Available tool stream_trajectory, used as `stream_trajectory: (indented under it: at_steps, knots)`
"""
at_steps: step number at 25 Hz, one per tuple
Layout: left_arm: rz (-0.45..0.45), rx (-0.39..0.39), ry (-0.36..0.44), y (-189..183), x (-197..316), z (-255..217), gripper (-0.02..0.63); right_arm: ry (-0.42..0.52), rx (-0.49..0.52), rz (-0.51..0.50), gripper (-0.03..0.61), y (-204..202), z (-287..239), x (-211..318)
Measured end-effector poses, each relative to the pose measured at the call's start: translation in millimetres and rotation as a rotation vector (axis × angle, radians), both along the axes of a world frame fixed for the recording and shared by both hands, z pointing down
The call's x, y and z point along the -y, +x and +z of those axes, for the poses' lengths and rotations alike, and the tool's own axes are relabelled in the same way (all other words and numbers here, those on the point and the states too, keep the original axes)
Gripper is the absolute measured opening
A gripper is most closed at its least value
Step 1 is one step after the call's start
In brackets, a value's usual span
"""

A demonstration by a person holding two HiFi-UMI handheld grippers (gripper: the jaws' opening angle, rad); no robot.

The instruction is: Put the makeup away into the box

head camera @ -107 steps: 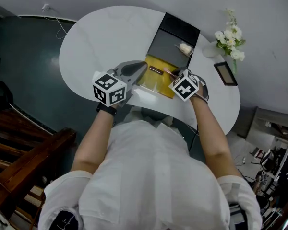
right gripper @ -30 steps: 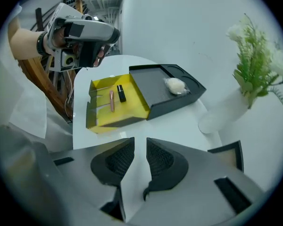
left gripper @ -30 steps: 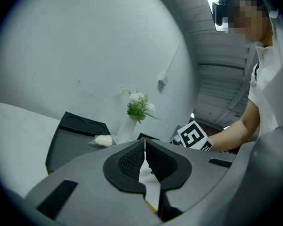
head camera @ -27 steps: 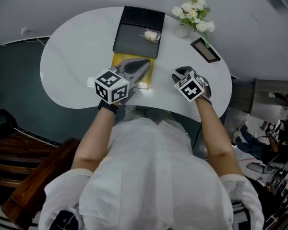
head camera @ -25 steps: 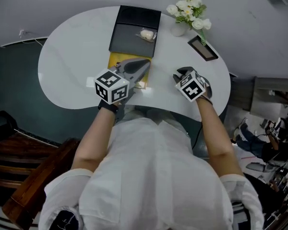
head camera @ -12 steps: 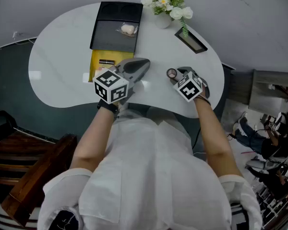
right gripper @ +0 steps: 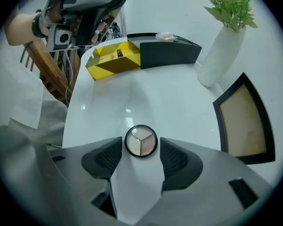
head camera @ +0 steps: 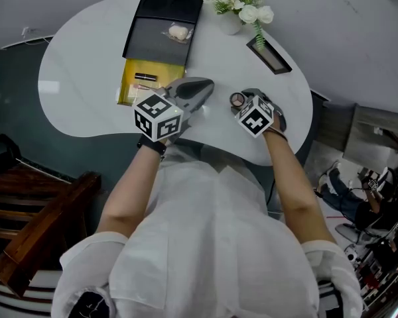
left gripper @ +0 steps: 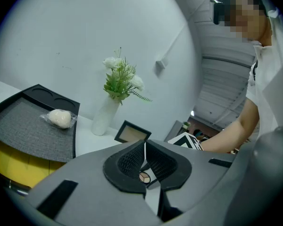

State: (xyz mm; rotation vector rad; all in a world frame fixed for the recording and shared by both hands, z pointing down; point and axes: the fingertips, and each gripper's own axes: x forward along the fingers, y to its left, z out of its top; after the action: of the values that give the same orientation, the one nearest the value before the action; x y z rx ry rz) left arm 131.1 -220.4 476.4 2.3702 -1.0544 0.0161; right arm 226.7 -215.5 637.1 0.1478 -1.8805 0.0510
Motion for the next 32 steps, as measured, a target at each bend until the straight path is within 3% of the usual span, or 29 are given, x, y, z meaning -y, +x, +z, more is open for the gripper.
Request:
stream_trajectory:
  at_steps: [19,25,32]
  knots:
    - [-0.052,-0.022,0.011,-14.4,3.9,-0.4,0.023,-0.029,-0.051,-0.032,0.210,-0.3,6.0,4.4]
    - [-0.093,-0.016,0.023,-42.7,-2.5,-5.6,0.023,-0.020,-0.046,-0.013,0.210,-9.5,-5.9,6.3]
    - [-0.176,-0.012,0.042,-91.9,-13.3,-12.9,0.023,0.011,0.002,-0.036,0.210,-50.9,-41.0,6.7]
